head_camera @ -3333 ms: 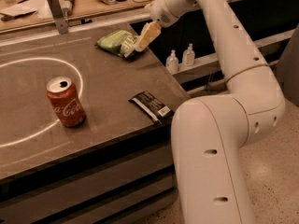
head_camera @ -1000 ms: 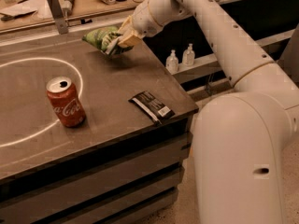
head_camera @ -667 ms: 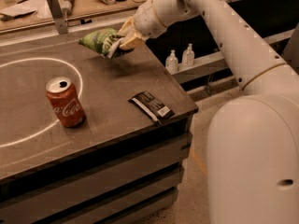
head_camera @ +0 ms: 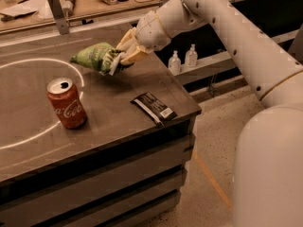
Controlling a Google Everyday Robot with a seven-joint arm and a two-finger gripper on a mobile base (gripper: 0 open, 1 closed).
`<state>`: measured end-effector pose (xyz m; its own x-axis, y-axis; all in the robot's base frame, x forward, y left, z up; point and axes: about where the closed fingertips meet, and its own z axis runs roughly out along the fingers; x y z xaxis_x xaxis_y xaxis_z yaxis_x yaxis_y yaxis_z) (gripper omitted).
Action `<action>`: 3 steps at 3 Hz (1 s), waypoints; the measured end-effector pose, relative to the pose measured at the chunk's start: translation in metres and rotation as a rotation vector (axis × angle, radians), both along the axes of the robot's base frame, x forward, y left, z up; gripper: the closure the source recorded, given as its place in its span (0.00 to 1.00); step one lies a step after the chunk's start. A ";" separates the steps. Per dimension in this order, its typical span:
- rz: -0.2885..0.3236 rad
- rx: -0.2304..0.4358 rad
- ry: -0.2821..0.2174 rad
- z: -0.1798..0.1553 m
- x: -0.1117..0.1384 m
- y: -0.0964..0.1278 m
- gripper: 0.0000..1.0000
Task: Move green jalapeno chip bag near coke can
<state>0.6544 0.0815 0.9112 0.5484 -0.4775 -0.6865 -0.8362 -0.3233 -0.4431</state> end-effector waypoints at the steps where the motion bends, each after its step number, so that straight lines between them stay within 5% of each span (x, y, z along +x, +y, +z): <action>1: 0.067 0.015 0.022 -0.009 -0.024 0.008 0.83; 3: 0.162 0.041 0.052 -0.020 -0.055 0.020 0.37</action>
Offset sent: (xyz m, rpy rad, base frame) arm -0.0678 0.0212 -0.0168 0.0597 0.0329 0.2030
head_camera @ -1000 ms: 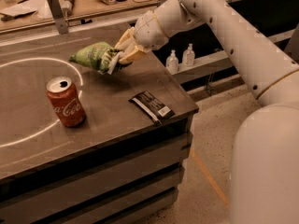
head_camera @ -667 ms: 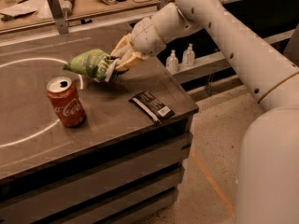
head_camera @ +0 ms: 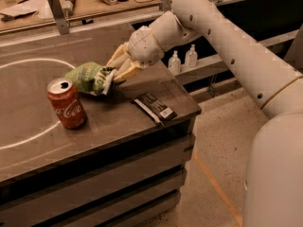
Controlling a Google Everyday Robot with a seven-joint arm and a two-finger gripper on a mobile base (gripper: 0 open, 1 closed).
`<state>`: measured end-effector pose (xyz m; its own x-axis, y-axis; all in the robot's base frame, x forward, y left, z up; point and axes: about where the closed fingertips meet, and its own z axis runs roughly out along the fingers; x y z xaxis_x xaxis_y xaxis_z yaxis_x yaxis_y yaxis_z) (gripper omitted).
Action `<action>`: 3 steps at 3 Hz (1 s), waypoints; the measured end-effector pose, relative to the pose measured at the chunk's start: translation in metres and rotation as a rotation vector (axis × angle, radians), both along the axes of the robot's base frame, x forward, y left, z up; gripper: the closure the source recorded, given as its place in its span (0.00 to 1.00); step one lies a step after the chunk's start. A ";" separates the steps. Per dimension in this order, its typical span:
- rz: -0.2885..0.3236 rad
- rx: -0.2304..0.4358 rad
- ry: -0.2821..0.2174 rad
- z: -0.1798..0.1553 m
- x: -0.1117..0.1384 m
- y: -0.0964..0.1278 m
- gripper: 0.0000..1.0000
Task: Move green jalapeno chip bag near coke can
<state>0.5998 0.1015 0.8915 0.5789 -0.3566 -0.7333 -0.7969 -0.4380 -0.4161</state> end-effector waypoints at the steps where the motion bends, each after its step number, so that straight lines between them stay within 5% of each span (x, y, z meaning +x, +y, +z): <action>1: 0.018 0.005 0.014 -0.003 -0.007 0.001 0.13; 2: 0.003 0.003 0.007 -0.002 -0.002 -0.006 0.00; 3: -0.064 -0.008 -0.012 0.005 0.018 -0.032 0.00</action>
Offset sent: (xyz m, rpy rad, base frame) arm 0.0095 -0.0260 0.0043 -0.0037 -0.0147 -0.0397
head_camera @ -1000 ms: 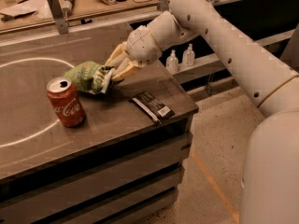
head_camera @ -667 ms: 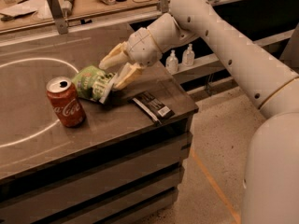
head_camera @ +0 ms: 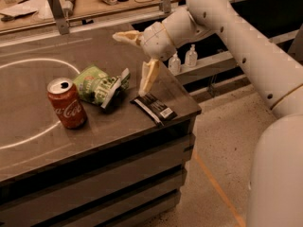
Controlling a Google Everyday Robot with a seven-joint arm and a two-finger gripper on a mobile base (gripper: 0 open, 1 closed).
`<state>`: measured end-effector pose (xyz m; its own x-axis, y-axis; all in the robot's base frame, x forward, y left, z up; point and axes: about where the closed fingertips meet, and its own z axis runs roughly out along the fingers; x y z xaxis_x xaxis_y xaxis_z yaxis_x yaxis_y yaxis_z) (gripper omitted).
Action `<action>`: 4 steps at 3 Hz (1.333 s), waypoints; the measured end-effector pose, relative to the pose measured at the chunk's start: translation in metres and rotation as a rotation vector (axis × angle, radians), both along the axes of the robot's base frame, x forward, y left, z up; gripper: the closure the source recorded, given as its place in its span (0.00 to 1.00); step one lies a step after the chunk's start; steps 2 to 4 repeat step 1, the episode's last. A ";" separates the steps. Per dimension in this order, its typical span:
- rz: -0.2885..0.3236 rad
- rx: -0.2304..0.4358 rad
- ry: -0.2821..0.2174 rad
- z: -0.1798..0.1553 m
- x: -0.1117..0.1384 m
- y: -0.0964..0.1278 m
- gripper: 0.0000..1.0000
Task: Move green jalapeno chip bag near coke can
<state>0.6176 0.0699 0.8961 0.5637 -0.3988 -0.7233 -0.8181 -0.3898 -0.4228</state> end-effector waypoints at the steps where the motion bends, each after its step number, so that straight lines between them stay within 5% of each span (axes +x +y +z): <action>1: -0.099 -0.004 0.019 0.007 0.022 -0.035 0.00; 4: -0.099 -0.004 0.019 0.007 0.022 -0.035 0.00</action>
Offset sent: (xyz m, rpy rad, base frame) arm 0.0000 0.0000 0.0000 0.0000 0.0000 0.0000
